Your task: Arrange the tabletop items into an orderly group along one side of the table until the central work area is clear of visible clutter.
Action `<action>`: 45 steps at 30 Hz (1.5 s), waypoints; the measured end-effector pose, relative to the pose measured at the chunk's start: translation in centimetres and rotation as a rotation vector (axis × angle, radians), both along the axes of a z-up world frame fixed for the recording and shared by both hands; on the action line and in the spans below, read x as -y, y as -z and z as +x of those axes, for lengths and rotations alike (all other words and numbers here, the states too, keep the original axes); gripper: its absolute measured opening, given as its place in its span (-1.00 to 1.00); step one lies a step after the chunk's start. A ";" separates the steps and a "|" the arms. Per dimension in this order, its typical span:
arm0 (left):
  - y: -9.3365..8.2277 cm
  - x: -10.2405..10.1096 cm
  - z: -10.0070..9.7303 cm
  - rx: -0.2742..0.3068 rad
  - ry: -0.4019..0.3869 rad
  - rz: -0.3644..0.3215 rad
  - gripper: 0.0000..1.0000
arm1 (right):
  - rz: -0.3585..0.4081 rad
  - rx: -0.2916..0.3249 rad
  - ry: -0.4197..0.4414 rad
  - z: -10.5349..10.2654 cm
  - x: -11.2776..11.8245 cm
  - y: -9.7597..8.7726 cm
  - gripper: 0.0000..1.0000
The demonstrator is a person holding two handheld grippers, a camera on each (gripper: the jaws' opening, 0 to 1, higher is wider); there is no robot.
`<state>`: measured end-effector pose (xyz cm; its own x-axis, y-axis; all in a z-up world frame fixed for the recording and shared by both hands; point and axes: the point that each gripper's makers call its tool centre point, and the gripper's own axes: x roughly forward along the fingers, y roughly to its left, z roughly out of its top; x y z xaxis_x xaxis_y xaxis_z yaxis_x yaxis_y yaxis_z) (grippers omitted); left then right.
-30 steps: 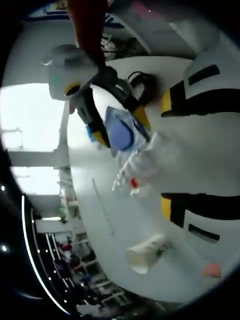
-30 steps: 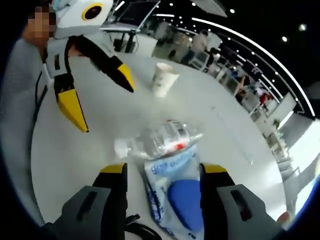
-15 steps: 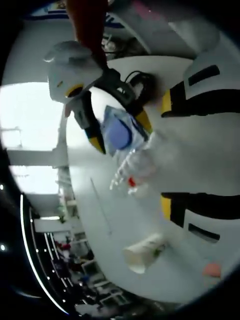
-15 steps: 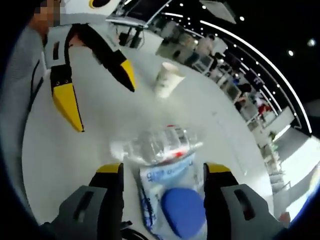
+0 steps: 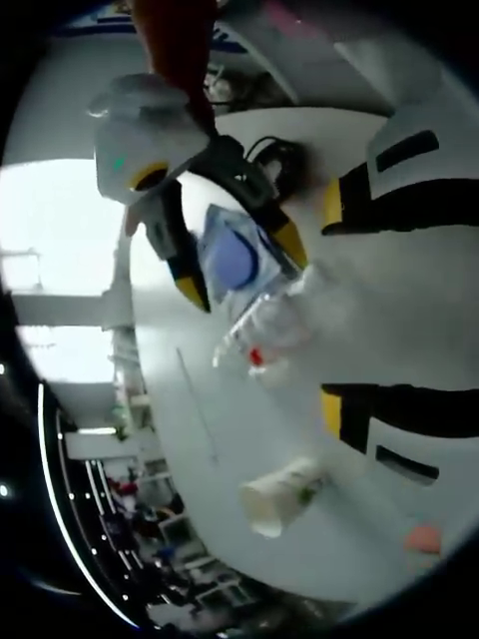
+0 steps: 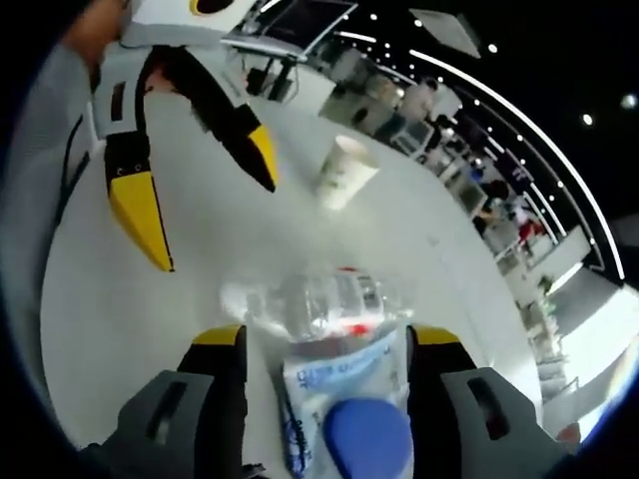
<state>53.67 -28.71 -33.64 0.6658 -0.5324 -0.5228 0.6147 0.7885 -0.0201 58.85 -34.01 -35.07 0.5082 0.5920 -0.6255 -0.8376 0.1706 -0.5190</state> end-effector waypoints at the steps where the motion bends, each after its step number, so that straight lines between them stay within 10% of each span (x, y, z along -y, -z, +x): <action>1: 0.0 -0.1 0.0 -0.002 -0.005 0.000 0.16 | 0.000 0.001 -0.003 0.0 -0.1 0.0 0.30; 19: 2.4 2.2 -0.2 -0.084 0.048 0.020 -0.04 | -0.009 0.029 -0.038 -0.2 -0.7 0.1 0.30; 24: 2.2 2.0 0.3 -0.091 0.025 -0.001 -0.41 | -0.002 0.029 -0.044 -0.2 -0.7 0.0 0.27; 29: 2.5 2.0 0.7 -0.080 -0.022 0.049 -0.15 | 0.056 0.013 0.004 0.0 0.4 -1.3 0.29; 45: 2.9 2.9 1.7 -0.041 -0.201 0.052 -0.44 | 0.084 -0.008 0.032 -0.3 1.2 -1.2 0.26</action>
<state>55.37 -31.57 -36.56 0.7334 -0.3620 -0.5753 0.4440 0.8960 0.0023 58.54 -35.25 -33.83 0.5227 0.6259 -0.5789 -0.8352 0.2399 -0.4948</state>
